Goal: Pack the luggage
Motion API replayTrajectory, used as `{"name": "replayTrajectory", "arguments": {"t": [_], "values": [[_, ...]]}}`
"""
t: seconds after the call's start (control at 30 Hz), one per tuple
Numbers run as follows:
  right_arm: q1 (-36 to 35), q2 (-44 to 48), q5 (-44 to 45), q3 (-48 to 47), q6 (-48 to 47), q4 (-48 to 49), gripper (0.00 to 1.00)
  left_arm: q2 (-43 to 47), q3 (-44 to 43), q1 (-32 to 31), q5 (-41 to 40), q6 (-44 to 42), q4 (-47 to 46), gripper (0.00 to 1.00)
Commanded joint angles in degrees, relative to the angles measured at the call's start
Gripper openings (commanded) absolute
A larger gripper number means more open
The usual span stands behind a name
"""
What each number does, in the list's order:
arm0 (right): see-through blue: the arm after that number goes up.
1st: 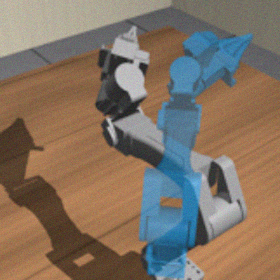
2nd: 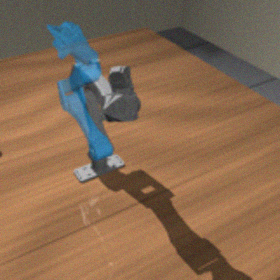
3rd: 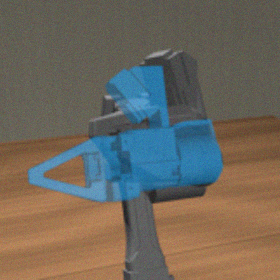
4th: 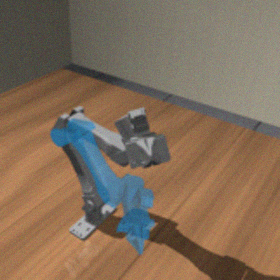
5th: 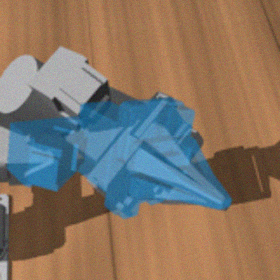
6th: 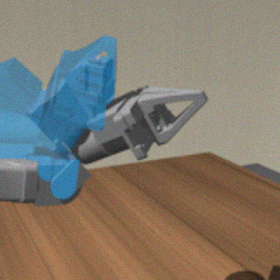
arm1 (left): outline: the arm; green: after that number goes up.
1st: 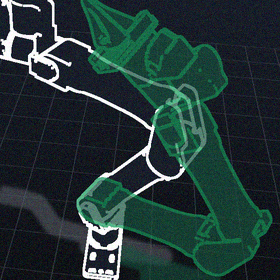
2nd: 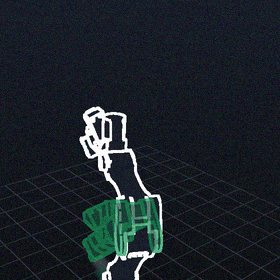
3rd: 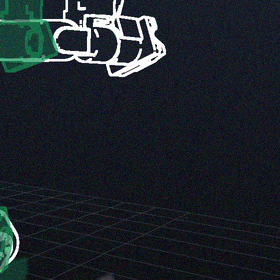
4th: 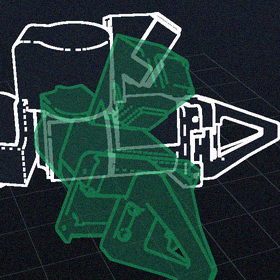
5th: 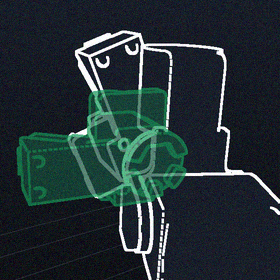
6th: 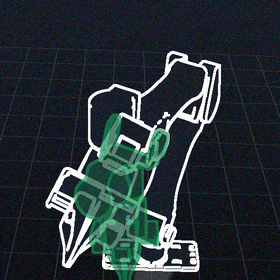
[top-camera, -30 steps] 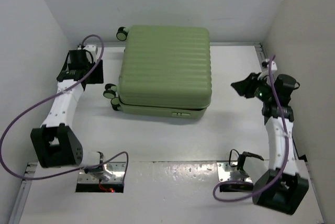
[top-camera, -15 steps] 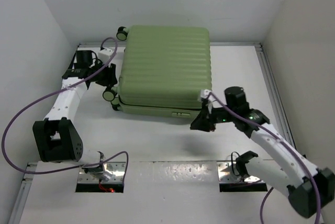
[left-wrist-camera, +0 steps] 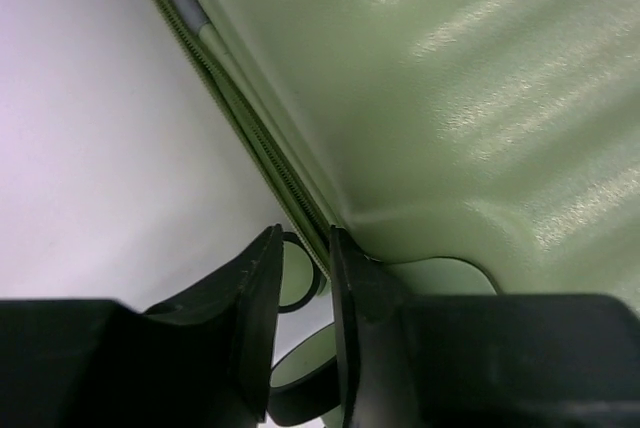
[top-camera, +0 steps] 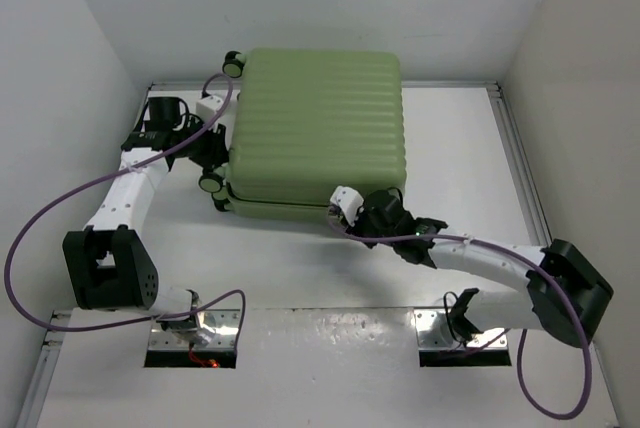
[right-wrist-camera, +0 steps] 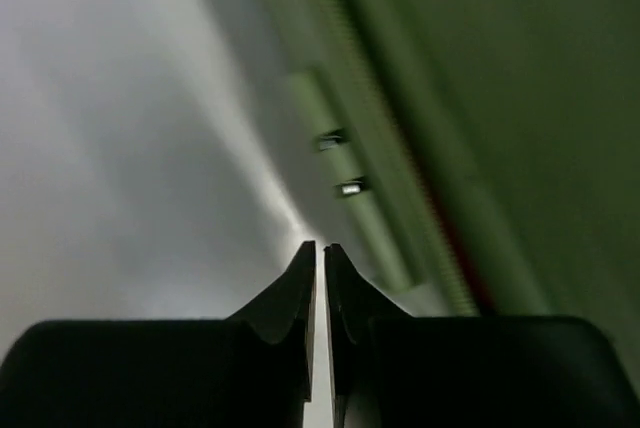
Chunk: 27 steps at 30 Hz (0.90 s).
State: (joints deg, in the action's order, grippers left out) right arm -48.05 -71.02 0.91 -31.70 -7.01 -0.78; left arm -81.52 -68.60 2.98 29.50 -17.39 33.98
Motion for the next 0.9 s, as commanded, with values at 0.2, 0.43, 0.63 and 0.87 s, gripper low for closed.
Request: {"name": "replayTrajectory", "arguments": {"t": [0.2, 0.43, 0.63, 0.87], "values": [[13.2, -6.5, 23.4, -2.9, 13.1, 16.8, 0.0, 1.2, 3.2, -1.1, 12.3, -3.7, 10.4, 0.27], [24.7, -9.9, 21.9, -9.2, 17.3, 18.9, 0.0, 1.2, 5.8, -5.1, 16.9, -3.7, 11.6, 0.18], [33.9, -14.7, 14.1, -17.8, 19.6, 21.3, 0.03, 2.2, 8.7, -14.0, 19.6, 2.1, 5.1, 0.17], [40.0, -9.4, -12.6, -20.3, 26.1, 20.3, 0.29, 1.5, 8.0, -27.3, 17.7, 16.4, -11.9, 0.16]]}}
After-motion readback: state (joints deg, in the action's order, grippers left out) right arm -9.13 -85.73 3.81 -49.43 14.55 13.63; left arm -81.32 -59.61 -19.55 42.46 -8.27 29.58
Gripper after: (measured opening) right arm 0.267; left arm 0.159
